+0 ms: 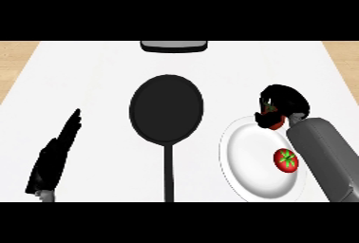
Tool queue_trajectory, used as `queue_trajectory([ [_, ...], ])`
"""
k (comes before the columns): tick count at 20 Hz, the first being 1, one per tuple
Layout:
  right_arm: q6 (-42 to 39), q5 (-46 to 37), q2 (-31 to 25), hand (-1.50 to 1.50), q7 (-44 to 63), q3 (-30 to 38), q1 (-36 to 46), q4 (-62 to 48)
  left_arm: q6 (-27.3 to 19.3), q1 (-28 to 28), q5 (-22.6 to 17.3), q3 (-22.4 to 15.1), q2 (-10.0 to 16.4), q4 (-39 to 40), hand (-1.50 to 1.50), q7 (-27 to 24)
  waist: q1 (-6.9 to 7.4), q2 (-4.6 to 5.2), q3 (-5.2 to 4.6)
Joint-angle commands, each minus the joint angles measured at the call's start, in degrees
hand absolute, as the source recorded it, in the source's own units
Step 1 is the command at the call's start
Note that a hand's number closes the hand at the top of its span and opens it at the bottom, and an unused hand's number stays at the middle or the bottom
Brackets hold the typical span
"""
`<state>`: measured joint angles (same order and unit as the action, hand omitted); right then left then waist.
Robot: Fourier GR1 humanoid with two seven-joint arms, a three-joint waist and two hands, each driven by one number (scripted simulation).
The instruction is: Pick the bell pepper from the plate and place it in the pan
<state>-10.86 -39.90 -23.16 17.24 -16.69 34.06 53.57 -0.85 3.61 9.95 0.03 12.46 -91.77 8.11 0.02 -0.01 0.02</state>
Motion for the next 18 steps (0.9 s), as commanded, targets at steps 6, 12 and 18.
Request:
queue_trajectory([
  [6,18.89,-4.5,-2.37,1.5,-13.6,1.38,1.83,14.13,1.56,2.05,-0.92,0.8,1.2,-1.83,0.0,0.17,0.04,-0.29,0.03],
  [12,16.42,-2.8,4.99,1.5,-12.78,2.93,8.1,13.92,0.5,-0.51,-0.04,0.91,-0.74,2.07,0.0,-1.16,0.43,0.08,-0.03],
  [18,18.58,-3.52,17.5,1.5,-10.84,2.05,16.07,1.94,1.71,-0.35,0.1,0.57,-0.41,1.24,0.0,-1.54,1.41,0.32,-0.03],
])
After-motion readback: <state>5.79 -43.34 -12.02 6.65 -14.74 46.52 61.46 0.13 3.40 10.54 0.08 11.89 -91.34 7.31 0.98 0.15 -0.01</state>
